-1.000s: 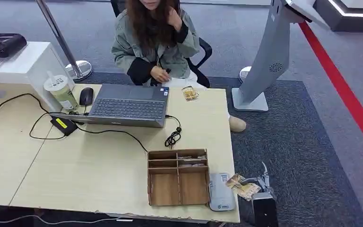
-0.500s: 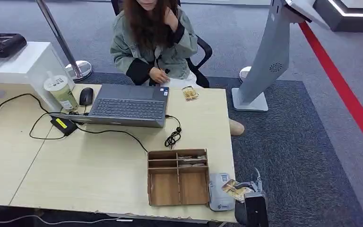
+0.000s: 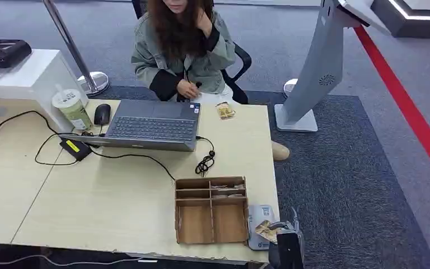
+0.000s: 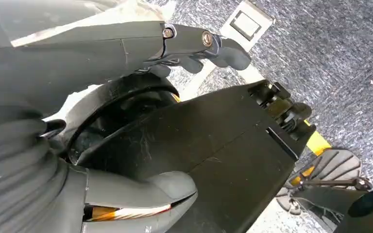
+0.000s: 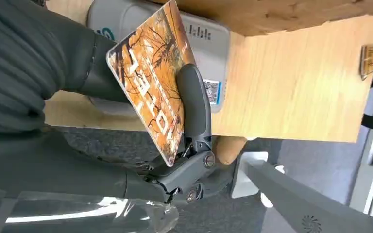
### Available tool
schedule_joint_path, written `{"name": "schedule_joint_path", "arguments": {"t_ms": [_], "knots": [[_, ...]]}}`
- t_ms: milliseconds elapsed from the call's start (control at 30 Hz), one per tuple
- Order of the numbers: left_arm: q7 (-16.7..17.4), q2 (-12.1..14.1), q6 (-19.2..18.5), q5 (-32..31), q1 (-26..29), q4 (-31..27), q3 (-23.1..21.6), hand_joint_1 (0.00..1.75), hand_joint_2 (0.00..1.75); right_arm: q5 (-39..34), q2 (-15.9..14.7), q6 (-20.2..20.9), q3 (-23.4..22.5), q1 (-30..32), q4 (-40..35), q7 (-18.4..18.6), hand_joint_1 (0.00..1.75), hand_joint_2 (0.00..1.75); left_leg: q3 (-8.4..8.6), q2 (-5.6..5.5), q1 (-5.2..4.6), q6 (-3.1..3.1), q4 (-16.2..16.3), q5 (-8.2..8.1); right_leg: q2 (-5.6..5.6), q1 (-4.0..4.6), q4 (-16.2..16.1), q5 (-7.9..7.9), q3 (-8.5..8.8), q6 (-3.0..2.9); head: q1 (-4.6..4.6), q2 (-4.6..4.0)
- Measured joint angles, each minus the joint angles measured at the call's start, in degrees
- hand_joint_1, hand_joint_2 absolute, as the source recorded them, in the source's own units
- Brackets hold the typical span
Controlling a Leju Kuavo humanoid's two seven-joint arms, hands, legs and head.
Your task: Pass the card to the sensor for recognition and then transmit it.
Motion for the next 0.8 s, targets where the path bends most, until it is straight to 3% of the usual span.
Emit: {"name": "schedule_joint_path", "arguments": {"t_ms": [533, 800], "knots": [[0.0, 0.0, 0.0, -0.3, 0.0, 0.0, 0.0, 0.00, 1.75, -1.2, 0.8, -1.0, -0.3, -0.8, 3.1, -2.0, 1.75, 1.75, 0.00, 0.00, 0.00, 0.00, 0.0, 0.00, 0.00, 0.00, 0.0, 0.00, 0.00, 0.00, 0.00, 0.00], [0.0, 0.0, 0.0, -0.3, 0.0, 0.0, 0.0, 0.00, 1.75, 3.0, 0.2, -1.6, -0.9, -0.7, 0.2, -0.1, 1.75, 1.75, 0.01, 0.01, 0.00, 0.00, 0.0, 0.00, 0.00, 0.00, 0.0, 0.00, 0.00, 0.00, 0.02, 0.00]]}}
